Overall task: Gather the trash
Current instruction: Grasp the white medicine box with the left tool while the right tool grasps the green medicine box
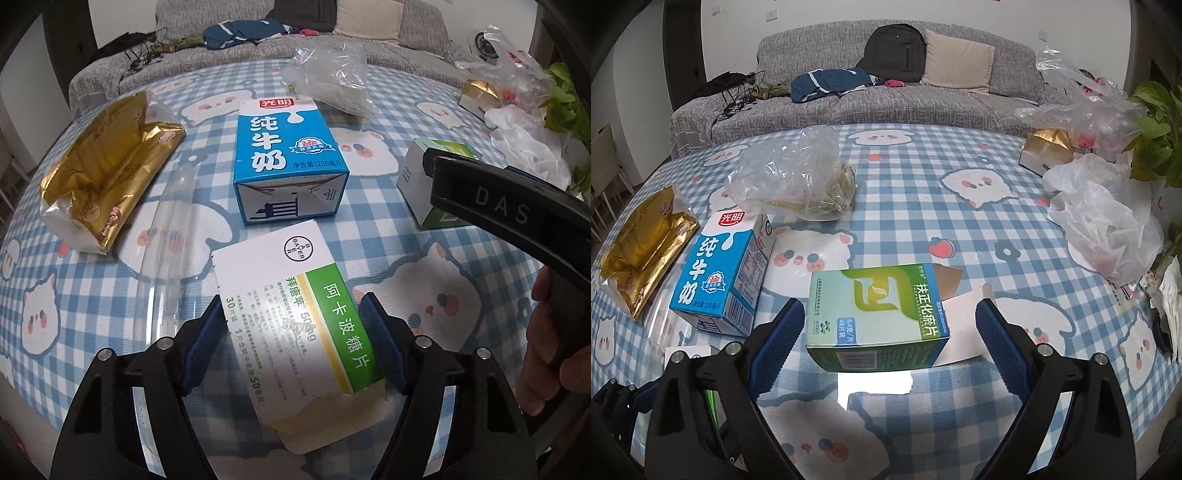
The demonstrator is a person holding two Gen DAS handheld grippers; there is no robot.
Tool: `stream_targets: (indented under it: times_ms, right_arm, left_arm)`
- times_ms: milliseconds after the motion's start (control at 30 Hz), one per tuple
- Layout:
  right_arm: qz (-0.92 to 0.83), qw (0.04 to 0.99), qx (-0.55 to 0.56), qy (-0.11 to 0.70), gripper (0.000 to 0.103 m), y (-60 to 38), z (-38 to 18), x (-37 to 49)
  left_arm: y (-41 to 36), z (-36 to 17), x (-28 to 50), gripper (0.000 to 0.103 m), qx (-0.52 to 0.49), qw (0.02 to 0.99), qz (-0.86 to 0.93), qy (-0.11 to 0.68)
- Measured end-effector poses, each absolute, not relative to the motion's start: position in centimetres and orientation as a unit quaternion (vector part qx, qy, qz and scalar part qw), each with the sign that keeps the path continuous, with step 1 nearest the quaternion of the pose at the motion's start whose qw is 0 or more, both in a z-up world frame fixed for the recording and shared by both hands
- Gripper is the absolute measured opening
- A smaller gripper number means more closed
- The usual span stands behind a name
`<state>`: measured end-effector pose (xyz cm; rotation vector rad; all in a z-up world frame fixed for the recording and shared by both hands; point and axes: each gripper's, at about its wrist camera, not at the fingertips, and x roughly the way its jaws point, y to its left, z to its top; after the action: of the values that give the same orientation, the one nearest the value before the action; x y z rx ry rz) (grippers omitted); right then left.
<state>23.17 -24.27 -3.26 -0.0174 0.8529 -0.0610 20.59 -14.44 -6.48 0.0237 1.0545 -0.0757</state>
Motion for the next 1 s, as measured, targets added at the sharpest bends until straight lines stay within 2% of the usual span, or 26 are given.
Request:
stream_targets:
  times_ms: [133,1000]
  right_arm:
    - [-0.028,0.908,-0.006,0.419,0.073,-24.4,-3.6,23.2]
    - [-0.044,0.919,-0.011,0.392,0.072,-24.6,-1.4,18.9]
  left_arm:
    - [-14.7,-6.4,20.3,0.068,0.006,0.865,-0.051,0.5]
    - [-14.0,-4.2,17.3,0.067,0.005,0.88,-0.064,0.471]
